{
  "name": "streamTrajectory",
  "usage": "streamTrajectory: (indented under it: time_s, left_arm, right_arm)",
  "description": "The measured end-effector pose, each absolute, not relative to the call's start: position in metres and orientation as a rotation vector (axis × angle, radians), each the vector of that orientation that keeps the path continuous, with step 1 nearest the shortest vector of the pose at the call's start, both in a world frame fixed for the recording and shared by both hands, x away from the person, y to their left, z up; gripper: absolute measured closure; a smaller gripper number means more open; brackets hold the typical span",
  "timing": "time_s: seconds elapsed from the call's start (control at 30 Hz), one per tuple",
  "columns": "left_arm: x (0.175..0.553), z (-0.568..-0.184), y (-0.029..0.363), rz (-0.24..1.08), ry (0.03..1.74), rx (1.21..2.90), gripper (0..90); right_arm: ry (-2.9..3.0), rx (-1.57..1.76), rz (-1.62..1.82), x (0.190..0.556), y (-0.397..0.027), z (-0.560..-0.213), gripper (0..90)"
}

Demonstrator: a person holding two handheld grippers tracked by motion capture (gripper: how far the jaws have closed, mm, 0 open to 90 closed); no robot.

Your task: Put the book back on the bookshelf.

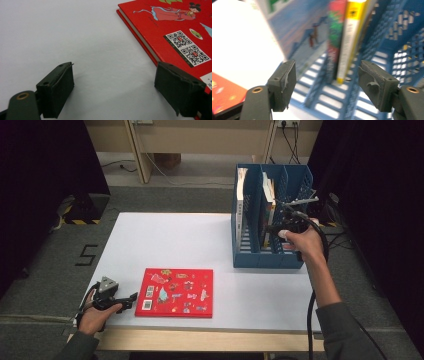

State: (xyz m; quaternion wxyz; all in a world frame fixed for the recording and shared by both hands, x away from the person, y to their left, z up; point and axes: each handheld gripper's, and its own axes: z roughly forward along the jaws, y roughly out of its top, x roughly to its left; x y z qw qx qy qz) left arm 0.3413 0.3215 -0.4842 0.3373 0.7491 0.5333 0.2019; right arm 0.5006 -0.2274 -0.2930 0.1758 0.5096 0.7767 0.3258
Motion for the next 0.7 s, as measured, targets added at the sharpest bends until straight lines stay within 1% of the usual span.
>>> streamTrajectory:
  time_s: [0.2, 0.37, 0.7]
  left_arm:
    - [0.341, -0.484, 0.322, 0.525, 1.389, 1.952, 14.8]
    - [0.341, -0.484, 0.321, 0.527, 1.389, 1.952, 14.9]
    - [0.341, -0.485, 0.321, 0.529, 1.389, 1.951, 14.8]
  right_arm:
    - [2.21, 1.383, 0.994, 0.47, -0.221, -0.297, 25.6]
    - [2.215, 1.366, 1.038, 0.451, -0.217, -0.305, 25.3]
    - [2.246, 1.323, 1.078, 0.427, -0.202, -0.328, 24.6]
